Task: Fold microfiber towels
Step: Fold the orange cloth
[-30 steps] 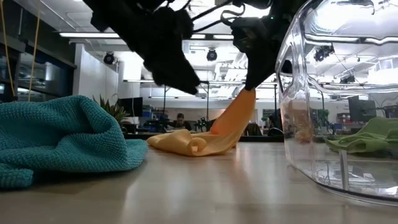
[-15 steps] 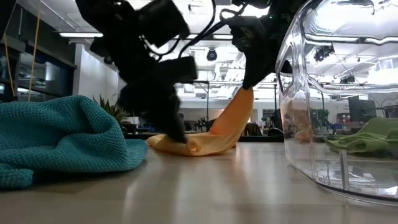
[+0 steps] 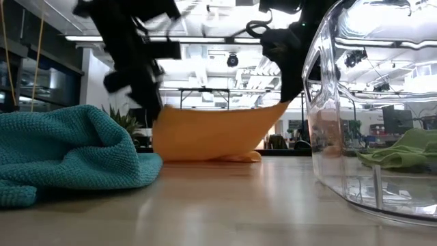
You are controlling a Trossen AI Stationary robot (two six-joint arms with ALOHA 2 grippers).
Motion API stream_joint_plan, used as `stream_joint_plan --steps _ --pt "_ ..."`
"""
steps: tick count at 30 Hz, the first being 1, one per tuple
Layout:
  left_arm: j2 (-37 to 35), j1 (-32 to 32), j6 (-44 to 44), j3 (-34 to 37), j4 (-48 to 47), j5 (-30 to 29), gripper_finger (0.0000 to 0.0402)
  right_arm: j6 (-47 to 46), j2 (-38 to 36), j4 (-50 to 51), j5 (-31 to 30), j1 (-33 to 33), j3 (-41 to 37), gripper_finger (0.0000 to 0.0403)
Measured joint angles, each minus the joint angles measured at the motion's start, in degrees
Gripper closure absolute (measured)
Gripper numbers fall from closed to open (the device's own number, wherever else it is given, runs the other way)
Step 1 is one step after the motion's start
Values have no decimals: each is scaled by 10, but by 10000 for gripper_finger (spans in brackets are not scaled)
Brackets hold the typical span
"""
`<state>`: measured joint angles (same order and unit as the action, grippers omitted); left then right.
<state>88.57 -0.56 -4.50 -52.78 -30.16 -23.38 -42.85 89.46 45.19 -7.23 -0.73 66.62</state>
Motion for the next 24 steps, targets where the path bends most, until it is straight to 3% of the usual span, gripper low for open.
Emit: stream_joint_plan --steps 5,10,19,24 --pt "-94 3 -65 34 1 -19 399 -7 -4 9 -2 3 0 403" --pt "-143 11 -127 95 7 -16 400 -7 -4 3 -2 4 0 403" --pt "-144 75 -260 211 137 49 401 -7 -4 -2 -2 4 0 403" --pt "-144 101 -298 214 150 46 394 -7 -4 -4 2 4 0 403"
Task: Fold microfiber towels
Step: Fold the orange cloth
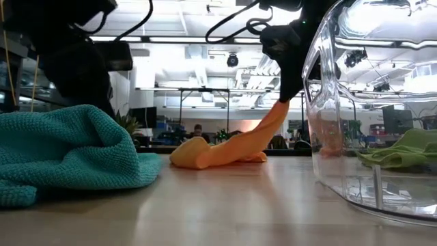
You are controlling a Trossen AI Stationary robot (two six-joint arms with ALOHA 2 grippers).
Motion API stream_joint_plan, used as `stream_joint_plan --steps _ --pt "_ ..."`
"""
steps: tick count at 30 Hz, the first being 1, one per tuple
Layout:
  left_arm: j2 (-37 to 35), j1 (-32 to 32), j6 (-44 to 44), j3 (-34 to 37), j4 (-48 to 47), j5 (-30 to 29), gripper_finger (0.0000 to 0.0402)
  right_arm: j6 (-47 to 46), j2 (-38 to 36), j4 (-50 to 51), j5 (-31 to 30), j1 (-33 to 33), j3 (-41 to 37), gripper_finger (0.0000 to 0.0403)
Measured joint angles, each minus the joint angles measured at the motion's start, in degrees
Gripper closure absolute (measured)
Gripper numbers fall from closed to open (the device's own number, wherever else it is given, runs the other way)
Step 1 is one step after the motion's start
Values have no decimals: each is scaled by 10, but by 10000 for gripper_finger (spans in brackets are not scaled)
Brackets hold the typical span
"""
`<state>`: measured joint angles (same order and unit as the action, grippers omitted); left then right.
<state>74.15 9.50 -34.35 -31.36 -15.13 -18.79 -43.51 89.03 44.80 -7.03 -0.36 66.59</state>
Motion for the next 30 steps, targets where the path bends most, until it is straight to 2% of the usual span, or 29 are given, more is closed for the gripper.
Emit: stream_joint_plan --steps 5,9,13,17,20,24,30 --pt "1 -28 43 -47 22 2 370 0 0 -5 1 0 0 403" --pt "29 -62 146 -94 69 56 333 0 0 -10 1 0 0 403" --pt "94 -84 253 -154 65 119 286 0 0 -14 1 0 0 403" --pt "174 -96 317 -213 47 169 238 0 0 -14 1 0 0 403" --pt "230 -99 354 -249 46 184 211 -1 0 -14 1 0 0 403" --pt "286 -99 389 -291 33 186 193 -2 0 -16 1 0 0 403" --pt "322 -99 431 -318 -39 194 191 -2 0 -18 1 0 1 403"
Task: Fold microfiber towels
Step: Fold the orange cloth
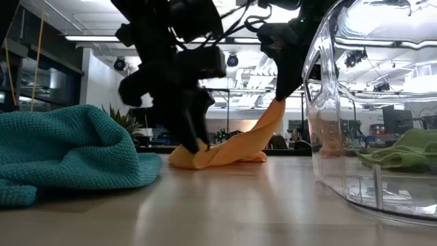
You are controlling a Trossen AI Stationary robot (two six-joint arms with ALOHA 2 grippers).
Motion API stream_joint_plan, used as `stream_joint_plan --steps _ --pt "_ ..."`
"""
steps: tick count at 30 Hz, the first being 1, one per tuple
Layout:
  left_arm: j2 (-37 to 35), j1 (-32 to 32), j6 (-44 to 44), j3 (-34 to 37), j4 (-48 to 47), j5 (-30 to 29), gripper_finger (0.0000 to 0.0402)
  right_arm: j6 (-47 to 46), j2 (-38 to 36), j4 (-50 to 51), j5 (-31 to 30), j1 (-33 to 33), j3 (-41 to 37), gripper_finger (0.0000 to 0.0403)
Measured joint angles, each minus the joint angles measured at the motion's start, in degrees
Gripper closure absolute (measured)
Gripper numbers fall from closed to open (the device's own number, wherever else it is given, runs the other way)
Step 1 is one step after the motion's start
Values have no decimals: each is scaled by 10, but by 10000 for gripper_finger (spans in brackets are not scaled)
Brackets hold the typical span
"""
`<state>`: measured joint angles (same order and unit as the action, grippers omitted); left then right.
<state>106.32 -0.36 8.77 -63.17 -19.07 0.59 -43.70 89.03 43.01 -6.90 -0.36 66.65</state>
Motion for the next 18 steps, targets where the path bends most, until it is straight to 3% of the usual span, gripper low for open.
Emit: stream_joint_plan --steps 10,18 --pt "-16 4 20 0 -35 10 220 0 0 -8 -1 0 0 403" --pt "-17 5 38 -1 -69 96 251 2 0 -9 -2 0 0 403"
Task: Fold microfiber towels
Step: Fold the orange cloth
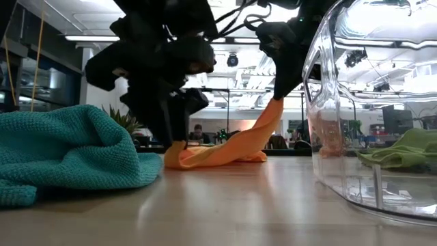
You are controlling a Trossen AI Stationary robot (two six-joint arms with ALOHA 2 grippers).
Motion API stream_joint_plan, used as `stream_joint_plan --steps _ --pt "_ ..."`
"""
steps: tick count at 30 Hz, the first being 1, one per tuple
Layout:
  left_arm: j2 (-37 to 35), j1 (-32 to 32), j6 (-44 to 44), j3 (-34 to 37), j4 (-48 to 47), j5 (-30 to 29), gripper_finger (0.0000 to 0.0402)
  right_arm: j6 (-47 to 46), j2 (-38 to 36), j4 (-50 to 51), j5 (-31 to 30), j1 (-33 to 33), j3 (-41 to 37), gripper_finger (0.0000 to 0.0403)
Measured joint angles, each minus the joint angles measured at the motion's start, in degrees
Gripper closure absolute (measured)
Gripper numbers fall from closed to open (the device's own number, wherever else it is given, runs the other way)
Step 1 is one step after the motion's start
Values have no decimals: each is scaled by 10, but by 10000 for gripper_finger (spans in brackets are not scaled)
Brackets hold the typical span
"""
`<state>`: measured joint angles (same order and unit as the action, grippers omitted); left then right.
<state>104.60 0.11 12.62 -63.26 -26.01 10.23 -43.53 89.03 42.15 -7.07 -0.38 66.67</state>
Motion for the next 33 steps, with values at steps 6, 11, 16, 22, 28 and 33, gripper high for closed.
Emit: stream_joint_plan --steps 6,11,16,22,28,33 --pt "9 0 -11 1 17 -22 269 0 0 0 0 0 0 403" --pt "9 0 -13 1 7 -21 285 0 0 0 0 0 0 403" --pt "9 0 -4 1 -4 -21 323 0 0 0 -2 0 0 403" --pt "8 -1 -4 1 -4 -21 383 0 0 0 -2 0 0 403" --pt "-28 -5 -14 1 -28 -41 399 12 -14 2 -1 0 0 403" --pt "-144 -36 -34 1 -67 -75 400 16 -88 10 -14 -1 0 403"
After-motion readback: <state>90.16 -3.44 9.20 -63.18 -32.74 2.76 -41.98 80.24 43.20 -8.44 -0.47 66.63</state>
